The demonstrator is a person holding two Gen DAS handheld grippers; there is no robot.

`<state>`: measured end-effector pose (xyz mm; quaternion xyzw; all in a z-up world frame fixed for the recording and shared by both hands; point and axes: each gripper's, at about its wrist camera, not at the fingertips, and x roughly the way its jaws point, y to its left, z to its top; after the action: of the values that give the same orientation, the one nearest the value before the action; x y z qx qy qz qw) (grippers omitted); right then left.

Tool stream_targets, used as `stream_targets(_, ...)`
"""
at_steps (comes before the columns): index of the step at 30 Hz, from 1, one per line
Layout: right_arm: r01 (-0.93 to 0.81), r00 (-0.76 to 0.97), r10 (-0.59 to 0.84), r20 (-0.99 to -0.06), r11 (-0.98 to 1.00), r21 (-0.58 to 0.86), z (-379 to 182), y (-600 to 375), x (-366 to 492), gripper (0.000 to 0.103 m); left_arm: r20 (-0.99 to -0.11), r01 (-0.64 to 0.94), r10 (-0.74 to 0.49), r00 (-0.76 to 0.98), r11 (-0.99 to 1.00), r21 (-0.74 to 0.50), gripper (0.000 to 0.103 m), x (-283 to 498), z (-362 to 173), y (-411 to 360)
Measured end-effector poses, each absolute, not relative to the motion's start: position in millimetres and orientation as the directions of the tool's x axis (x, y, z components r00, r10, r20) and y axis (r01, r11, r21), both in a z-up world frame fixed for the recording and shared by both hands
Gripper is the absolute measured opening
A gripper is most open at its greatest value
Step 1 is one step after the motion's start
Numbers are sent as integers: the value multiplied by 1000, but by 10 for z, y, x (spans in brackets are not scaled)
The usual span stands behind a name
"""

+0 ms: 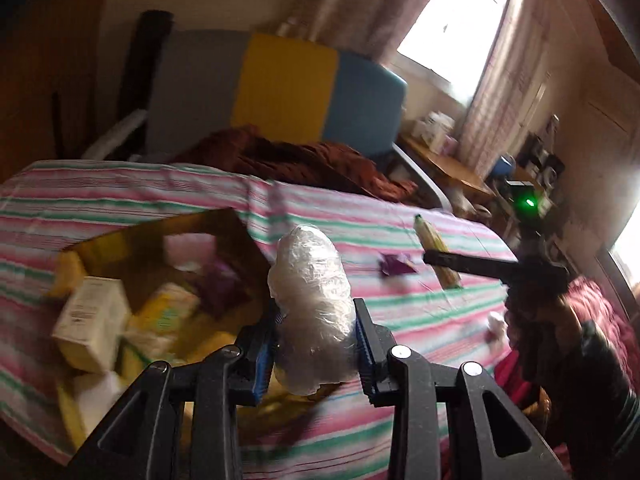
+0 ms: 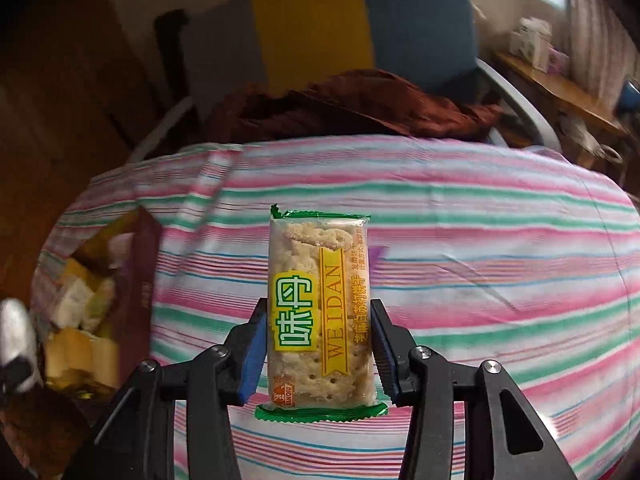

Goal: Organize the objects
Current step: 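Carry the wrapped ball and WEIDAN bag into the gold tray and release both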

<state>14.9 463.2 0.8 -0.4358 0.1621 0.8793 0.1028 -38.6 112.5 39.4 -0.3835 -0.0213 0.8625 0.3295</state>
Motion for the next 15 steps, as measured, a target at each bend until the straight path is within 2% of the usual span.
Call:
stream_targets(8, -130, -656, -113, -746, -957, 259, 136, 3532, -252, 48, -690, -333, 433, -580, -899, -284, 34, -625, 78, 144)
stream_targets(15, 16, -609, -180, -772, -977, 215, 73, 2787, -705, 48, -727, -272, 412, -549, -911, -310, 34, -650, -263, -77)
